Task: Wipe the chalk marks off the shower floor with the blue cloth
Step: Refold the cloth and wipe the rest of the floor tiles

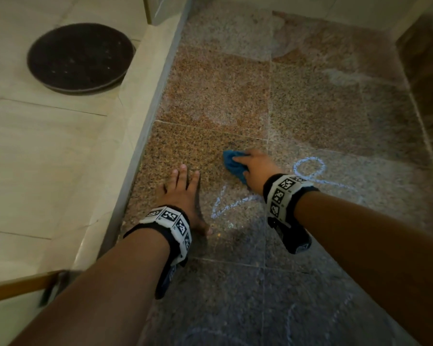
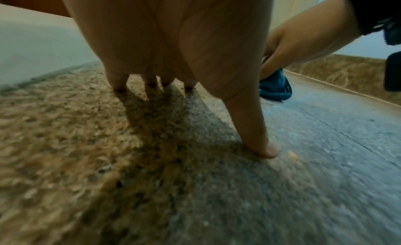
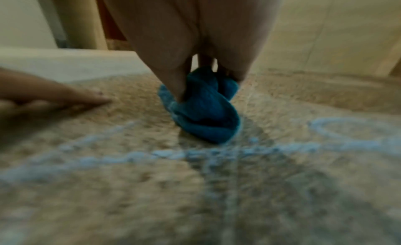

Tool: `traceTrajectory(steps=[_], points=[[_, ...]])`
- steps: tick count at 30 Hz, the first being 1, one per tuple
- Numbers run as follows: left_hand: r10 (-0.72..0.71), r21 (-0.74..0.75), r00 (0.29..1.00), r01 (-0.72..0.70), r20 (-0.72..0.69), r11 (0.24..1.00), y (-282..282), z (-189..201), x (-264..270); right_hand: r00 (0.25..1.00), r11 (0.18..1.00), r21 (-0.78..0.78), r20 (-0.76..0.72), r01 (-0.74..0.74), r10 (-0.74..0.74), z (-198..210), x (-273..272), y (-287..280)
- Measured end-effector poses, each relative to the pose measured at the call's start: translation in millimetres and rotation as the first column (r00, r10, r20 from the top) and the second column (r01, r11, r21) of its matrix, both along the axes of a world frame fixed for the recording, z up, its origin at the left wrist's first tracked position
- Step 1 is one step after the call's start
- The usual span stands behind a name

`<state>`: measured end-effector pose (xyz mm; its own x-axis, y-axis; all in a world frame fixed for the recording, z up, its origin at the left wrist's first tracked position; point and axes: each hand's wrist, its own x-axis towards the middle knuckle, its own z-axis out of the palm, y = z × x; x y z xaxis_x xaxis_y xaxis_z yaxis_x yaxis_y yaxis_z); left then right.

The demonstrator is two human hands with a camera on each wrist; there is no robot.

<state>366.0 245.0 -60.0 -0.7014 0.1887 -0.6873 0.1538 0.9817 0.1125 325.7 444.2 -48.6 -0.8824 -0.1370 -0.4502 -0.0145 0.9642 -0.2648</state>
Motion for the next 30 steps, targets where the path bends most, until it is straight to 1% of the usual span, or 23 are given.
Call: traceTrajectory(steps=[2, 3, 5, 7, 9, 11, 14, 15, 16, 17, 18, 21, 23, 25, 28, 29, 30], points=[[0.006, 0.009, 1.0, -0.006, -0.003, 1.0, 0.6, 1.1, 0.1, 0.999, 0.998, 0.069, 0.035, -0.015, 0.012, -0.6, 7.9, -14.6], [0.007, 0.014, 1.0, -0.007, -0.008, 1.0, 0.2, 1.1, 0.4, 0.998, 0.997, 0.063, 0.032, -0.053, 0.051, -1.9, 16.3, -23.6], [0.003, 0.019, 1.0, -0.003, -0.02, 1.0, -0.3, -0.3, 1.0, 0.986, 0.986, -0.003, -0.005, -0.169, 0.169, -3.6, 37.1, -37.3], [0.006, 0.023, 1.0, -0.006, -0.028, 1.0, -1.4, -2.1, 0.5, 0.963, 0.96, -0.08, -0.019, -0.269, 0.269, -4.0, 47.7, -38.4], [0.012, 0.026, 1.0, -0.011, -0.023, 1.0, -1.9, -2.9, 0.9, 0.956, 0.947, -0.134, -0.02, -0.292, 0.292, -4.3, 39.4, -31.0], [0.01, 0.026, 1.0, -0.01, -0.024, 1.0, -0.9, -3.0, 0.8, 0.967, 0.956, -0.15, -0.073, -0.253, 0.244, -10.6, 22.3, -21.4], [0.002, 0.043, 0.999, 0.0, -0.034, 0.999, -5.8, -3.3, -0.8, 0.991, 0.991, -0.124, -0.127, -0.057, 0.041, -18.9, 4.3, -14.8], [0.008, 0.053, 0.999, -0.006, -0.035, 0.999, -10.4, -4.1, 1.1, 0.992, 0.994, -0.11, -0.125, -0.018, 0.004, -20.5, 4.3, -17.3], [0.015, 0.057, 0.999, -0.013, -0.036, 0.998, -16.1, -5.0, 4.3, 0.993, 0.996, -0.091, -0.119, -0.013, 0.002, -20.7, 7.6, -22.0], [0.024, 0.054, 0.999, -0.022, -0.039, 0.998, -22.9, -6.2, 8.3, 0.992, 0.996, -0.079, -0.118, -0.043, 0.034, -20.3, 14.4, -28.1], [0.037, 0.046, 0.998, -0.035, -0.045, 0.998, -29.6, -7.2, 12.9, 0.987, 0.991, -0.081, -0.128, -0.105, 0.094, -20.3, 23.7, -34.7], [0.08, 0.023, 0.995, -0.079, -0.064, 0.997, -44.6, -10.3, 25.7, 0.936, 0.942, -0.077, -0.164, -0.327, 0.312, -20.7, 50.4, -47.1], [0.091, 0.021, 0.995, -0.09, -0.049, 0.996, -49.3, -11.5, 29.3, 0.919, 0.918, -0.104, -0.146, -0.383, 0.367, -17.8, 48.9, -45.1], [0.079, 0.029, 0.996, -0.078, -0.042, 0.997, -53.0, -13.6, 29.1, 0.933, 0.92, -0.177, -0.164, -0.349, 0.322, -18.9, 33.1, -42.7], [0.065, 0.048, 0.996, -0.062, -0.053, 0.997, -56.0, -17.2, 28.8, 0.984, 0.965, -0.233, -0.157, -0.118, 0.082, -23.4, 0.6, -45.0], [0.065, 0.053, 0.996, -0.062, -0.056, 0.997, -56.3, -17.9, 28.9, 0.988, 0.976, -0.203, -0.15, -0.078, 0.048, -23.8, -5.5, -49.5], [0.068, 0.057, 0.996, -0.065, -0.062, 0.996, -56.3, -18.0, 28.7, 0.986, 0.988, -0.128, -0.15, -0.092, 0.072, -22.4, -6.3, -56.7]])
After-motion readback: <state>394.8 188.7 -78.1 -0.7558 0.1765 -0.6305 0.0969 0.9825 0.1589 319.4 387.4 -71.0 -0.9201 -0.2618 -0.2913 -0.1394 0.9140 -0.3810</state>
